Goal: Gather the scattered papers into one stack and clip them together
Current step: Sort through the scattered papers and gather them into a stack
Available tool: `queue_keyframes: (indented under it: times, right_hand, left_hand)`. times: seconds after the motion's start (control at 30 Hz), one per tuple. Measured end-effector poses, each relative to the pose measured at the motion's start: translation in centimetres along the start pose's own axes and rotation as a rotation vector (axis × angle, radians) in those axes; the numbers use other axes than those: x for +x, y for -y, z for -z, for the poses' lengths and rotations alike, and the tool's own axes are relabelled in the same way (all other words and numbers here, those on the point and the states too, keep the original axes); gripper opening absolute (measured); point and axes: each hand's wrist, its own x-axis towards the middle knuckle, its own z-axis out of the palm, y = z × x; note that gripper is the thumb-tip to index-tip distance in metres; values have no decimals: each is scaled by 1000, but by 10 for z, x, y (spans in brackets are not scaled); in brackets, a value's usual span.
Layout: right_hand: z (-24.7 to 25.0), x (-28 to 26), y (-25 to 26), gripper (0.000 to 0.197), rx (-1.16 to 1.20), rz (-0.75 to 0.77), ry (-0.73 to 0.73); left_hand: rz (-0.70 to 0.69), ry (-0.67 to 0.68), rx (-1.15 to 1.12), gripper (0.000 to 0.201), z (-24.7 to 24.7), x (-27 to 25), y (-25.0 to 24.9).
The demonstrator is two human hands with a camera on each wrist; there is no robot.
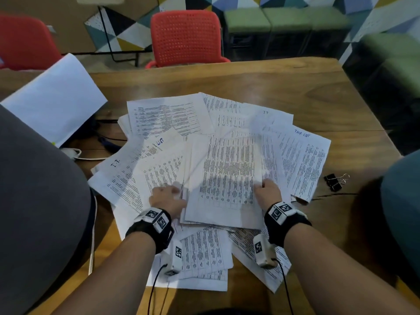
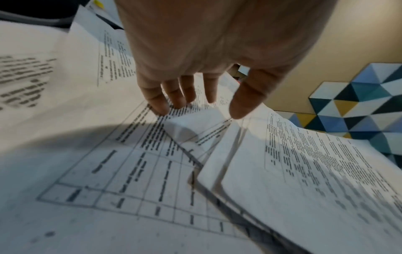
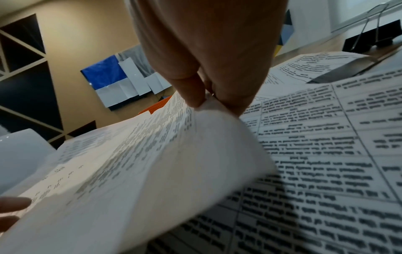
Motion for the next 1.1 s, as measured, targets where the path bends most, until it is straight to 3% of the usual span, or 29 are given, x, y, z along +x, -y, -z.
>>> queue_keyframes:
  times: [0.07,0.1,0.17,0.23,0.33,0.4,0.47,0.57,0.77,0.93,1.1]
  right_hand:
    - [0,-3,3,18,-10,14,11]
    - [0,-6,5,11,-14,10,45]
    - [-3,-10,11,25,-5,-2,127]
    - [-9,-12,15,37,15,8,177]
    - [-16,-11,19,26,-15,104,180]
    - [-14,-12,20,21,-10,140,159]
    - [-14,-15,17,29,-8,162,155]
    - [-20,-19,10,30,-75,208,134]
    - [-38,-26,11,11,-111,213,157]
    - [-44,-29,16,19,-74,303,189]
    - [-39,-32,18,18,-147,356,250]
  left_hand:
    - [-18,-22,-14,62,3,4,1]
    - [-40,9,-42,56,3,3,0]
    - [-88,124,-24,36,2,-5,-6]
    - [-106,171,0,33,-4,-9,-6]
    - [-65,61,-6,40,-2,-6,-1]
    - [43,-63,69,54,8,-4,7]
    - [179,-124,130,59,19,-5,15]
    - [240,-163,38,66,27,-6,27]
    - [128,-185,-242,76,22,0,39]
    - [65,-174,-277,42,22,-5,40]
    - [41,-85,-194,78,13,-10,39]
